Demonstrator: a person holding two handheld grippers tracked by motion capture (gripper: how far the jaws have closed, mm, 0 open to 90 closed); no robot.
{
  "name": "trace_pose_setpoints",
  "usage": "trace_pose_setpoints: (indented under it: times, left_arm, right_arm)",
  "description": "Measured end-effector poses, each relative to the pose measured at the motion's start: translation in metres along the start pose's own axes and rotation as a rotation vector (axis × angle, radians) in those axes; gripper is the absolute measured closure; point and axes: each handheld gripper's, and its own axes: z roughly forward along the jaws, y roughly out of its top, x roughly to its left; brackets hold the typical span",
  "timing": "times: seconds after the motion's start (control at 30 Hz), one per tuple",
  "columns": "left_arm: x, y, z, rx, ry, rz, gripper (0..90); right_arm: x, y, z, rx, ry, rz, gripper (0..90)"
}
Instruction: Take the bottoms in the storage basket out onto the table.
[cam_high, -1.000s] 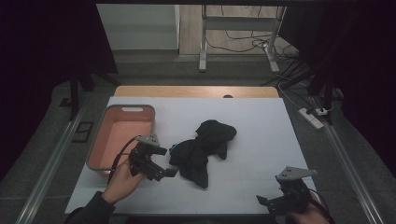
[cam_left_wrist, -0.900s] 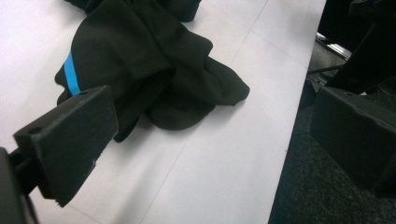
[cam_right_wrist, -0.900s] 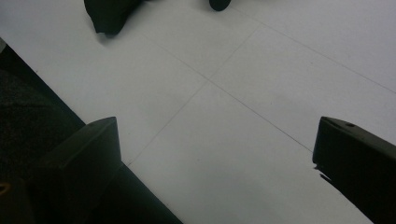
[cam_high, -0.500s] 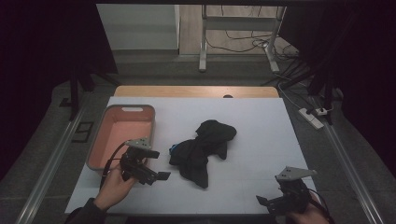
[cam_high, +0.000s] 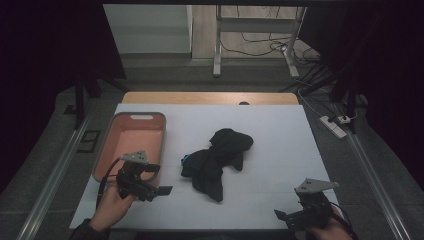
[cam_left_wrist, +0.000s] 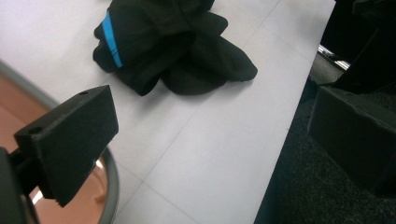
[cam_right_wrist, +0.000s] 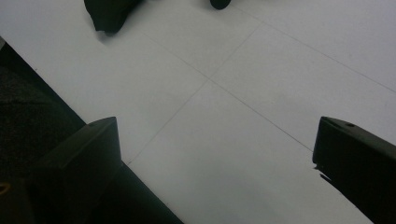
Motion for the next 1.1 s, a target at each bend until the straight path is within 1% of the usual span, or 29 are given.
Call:
trace_pose_setpoints:
  times: [0.1,0.37,0.63,1.1]
  left_arm:
    - [0.001,-0.003,-0.003,-0.008,0.003,-0.010,1.2]
    - [0.002,-0.010,-0.009,-0.016,0.013,-0.020,1.2]
    - [0.005,-0.018,-0.018,-0.035,0.024,-0.048,1.2]
    - [0.009,-0.032,-0.029,-0.052,0.035,-0.082,1.2]
  right_arm:
    - [0.000,0.000,0.000,-0.001,0.001,0.000,1.3]
    - [0.001,0.000,0.000,-0.001,-0.002,-0.001,1.3]
    - [0.001,0.000,0.000,-0.001,-0.003,-0.003,1.3]
    - [0.001,0.000,0.001,0.004,-0.004,-0.005,1.3]
